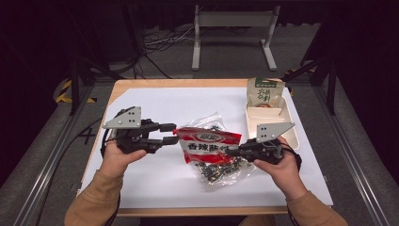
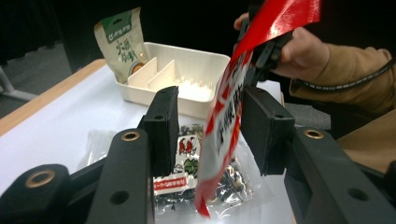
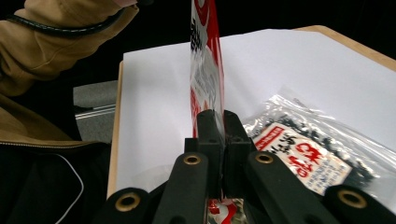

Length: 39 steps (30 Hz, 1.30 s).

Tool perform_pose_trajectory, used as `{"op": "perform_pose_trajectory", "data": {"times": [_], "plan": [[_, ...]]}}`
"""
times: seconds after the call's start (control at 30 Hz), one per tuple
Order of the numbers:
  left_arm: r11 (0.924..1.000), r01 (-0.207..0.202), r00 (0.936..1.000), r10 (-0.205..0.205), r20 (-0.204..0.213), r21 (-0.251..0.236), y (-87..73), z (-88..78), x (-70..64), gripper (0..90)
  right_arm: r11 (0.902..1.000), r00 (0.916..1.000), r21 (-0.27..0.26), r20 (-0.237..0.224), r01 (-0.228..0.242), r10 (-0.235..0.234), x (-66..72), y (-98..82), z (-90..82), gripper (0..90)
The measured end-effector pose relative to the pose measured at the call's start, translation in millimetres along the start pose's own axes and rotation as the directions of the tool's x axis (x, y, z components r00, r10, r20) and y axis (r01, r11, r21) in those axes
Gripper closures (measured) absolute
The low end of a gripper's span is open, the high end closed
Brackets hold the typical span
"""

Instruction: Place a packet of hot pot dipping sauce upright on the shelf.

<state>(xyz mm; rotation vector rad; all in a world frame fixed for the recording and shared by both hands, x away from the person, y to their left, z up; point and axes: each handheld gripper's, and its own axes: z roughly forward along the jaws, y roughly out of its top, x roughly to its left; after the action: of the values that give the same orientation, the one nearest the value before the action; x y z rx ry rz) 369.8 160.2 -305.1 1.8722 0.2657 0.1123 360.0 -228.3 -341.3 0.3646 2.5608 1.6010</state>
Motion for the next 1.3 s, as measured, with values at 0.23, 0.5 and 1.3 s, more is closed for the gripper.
{"op": "perform_pose_trajectory", "data": {"times": [0.23, 0.5, 1.3], "plan": [[0.9996, 0.027, 0.9995, -0.026, -0.018, 0.01, -8.5, -1.9, 7.0, 56.1, 1.0, 0.9986, 0.002, 0.052, -0.005, 0.005, -11.4, 10.3, -23.5, 88.0], [0.9988, 0.046, 0.9984, -0.045, -0.034, 0.019, -14.8, -1.6, 13.4, 55.2, 1.0, 0.9947, -0.005, 0.103, -0.006, 0.007, -23.8, 22.4, -48.4, 88.0], [0.9937, 0.112, 0.9887, -0.11, -0.102, 0.014, -32.3, -12.0, 31.6, 53.6, 0.9987, 0.9701, -0.028, 0.238, -0.043, 0.048, -67.2, 31.3, -97.6, 88.0]]}}
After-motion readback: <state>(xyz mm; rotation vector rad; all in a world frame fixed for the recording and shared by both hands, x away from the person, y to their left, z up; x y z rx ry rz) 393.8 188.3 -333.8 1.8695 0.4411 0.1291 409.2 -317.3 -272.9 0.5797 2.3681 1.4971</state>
